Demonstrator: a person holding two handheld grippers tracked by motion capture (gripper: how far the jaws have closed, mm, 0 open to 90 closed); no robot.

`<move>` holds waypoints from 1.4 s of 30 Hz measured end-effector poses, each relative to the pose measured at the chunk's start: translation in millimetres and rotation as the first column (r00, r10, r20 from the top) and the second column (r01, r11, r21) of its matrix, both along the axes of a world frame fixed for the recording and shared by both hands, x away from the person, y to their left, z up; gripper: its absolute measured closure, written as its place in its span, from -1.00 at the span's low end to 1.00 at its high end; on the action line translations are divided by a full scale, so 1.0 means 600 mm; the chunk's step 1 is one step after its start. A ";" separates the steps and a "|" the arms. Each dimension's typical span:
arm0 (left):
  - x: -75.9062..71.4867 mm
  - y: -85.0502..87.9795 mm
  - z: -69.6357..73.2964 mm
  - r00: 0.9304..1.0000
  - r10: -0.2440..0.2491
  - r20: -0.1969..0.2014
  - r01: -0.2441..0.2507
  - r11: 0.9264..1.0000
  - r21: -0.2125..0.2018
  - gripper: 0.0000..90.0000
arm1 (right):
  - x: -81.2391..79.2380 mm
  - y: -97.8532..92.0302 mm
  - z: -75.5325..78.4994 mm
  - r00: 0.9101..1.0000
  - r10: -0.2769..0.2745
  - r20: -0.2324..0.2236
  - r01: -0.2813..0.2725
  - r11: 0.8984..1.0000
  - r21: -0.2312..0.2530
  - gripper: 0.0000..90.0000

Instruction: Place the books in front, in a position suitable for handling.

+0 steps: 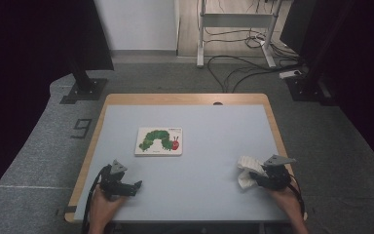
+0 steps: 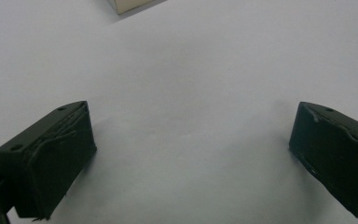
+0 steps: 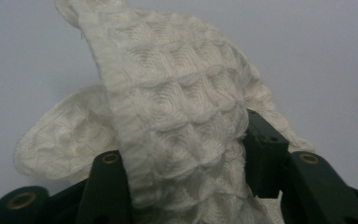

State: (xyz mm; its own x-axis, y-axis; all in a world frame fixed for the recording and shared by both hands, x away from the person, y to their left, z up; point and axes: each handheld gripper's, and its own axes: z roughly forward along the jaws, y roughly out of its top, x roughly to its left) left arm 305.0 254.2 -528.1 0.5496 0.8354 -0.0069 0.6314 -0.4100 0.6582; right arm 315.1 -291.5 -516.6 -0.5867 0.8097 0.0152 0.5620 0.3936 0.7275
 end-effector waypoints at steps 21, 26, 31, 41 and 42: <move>0.000 0.000 0.000 1.000 0.001 -0.001 -0.001 1.000 0.000 -1.00 | -0.010 0.000 0.058 0.995 0.038 0.092 -0.043 0.998 0.054 -1.00; 0.000 0.000 0.000 1.000 0.000 -0.002 0.000 1.000 0.000 -1.00 | -0.006 0.007 0.063 0.995 0.045 0.094 -0.050 0.997 0.058 -1.00; 0.001 0.000 0.000 1.000 0.000 -0.004 0.000 1.000 -0.001 -1.00 | -0.002 0.018 0.068 0.994 0.051 0.097 -0.058 0.996 0.073 -1.00; 0.004 0.000 0.004 1.000 -0.007 -0.021 0.007 1.000 -0.003 -1.00 | 0.010 0.049 0.077 0.990 0.085 0.113 -0.092 0.994 0.059 -1.00; 0.006 0.001 0.006 1.000 -0.010 -0.028 0.009 1.000 -0.010 -1.00 | 0.011 0.052 0.078 0.990 0.089 0.114 -0.095 0.994 0.054 -1.00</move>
